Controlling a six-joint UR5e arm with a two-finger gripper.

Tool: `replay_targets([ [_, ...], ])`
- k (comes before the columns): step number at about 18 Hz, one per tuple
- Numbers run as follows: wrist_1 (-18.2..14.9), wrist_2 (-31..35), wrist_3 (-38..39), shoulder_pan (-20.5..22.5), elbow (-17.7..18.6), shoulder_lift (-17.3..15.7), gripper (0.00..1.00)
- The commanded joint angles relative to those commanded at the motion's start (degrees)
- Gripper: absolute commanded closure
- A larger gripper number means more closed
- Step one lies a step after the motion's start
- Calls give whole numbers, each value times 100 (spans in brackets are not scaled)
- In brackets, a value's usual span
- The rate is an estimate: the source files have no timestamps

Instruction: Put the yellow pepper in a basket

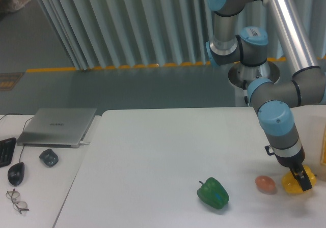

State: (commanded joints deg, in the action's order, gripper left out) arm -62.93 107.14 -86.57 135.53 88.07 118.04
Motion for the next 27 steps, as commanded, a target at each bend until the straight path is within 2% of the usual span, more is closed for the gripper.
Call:
replay_targets([
  [4, 0, -17, -17, 17, 0, -79, 30],
  [7, 0, -70, -61, 53, 0, -237, 30],
  [10, -9, -403, -62, 140, 0, -474, 30],
  [14, -88, -685, -105, 412, 0, -817, 30],
  [16, -245, -694, -341, 579, 0, -931, 30],
  [21, -650, -1203, -1588, 1475, 0, -1353, 30],
  [27, -677, -1371, -3347, 2583, -26, -1380, 30],
])
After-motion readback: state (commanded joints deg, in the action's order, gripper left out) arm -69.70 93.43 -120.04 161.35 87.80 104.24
